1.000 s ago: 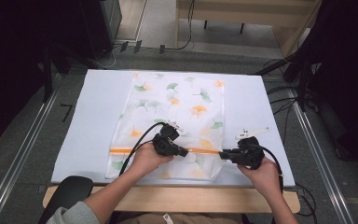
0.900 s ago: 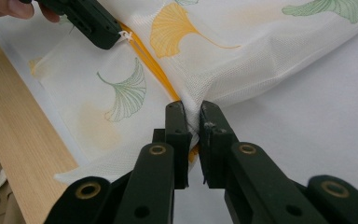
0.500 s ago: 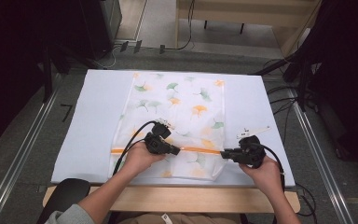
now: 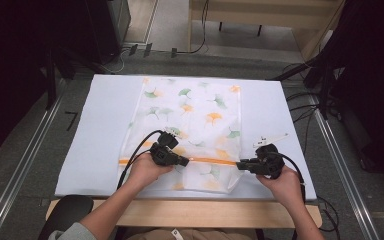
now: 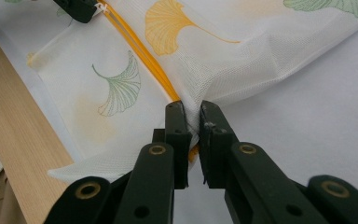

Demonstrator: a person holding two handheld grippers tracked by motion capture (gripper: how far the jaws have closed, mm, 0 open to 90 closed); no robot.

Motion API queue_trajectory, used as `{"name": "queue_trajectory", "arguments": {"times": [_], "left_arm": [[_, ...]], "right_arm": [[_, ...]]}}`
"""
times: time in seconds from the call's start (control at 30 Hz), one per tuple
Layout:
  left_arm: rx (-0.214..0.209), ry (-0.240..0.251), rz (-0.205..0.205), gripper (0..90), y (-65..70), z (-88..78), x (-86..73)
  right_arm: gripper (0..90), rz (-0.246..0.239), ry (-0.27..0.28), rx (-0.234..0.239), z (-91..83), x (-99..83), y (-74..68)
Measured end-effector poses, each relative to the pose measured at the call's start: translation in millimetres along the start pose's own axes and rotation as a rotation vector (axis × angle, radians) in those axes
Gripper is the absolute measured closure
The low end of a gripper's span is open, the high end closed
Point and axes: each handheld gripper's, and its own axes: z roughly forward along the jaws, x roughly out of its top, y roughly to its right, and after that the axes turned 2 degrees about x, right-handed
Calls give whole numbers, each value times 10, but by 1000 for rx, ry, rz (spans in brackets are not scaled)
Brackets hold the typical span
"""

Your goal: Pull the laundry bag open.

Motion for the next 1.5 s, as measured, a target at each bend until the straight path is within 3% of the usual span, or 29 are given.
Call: {"name": "queue_trajectory", "arguments": {"times": [0.33, 0.57, 0.7, 1.5], "left_arm": [[15, -22, -6, 900, -61, -87, -38], [33, -34, -33, 900, -175, -218, -155], [19, -17, -53, 900, -219, -271, -190], [10, -18, -51, 900, -228, -264, -183]], "right_arm": [[852, -3, -8, 2, 11, -7, 13], [851, 8, -13, 1, 9, -10, 22], [852, 2, -13, 2, 22, -6, 29], [851, 10, -19, -1, 24, -5, 37]]}}
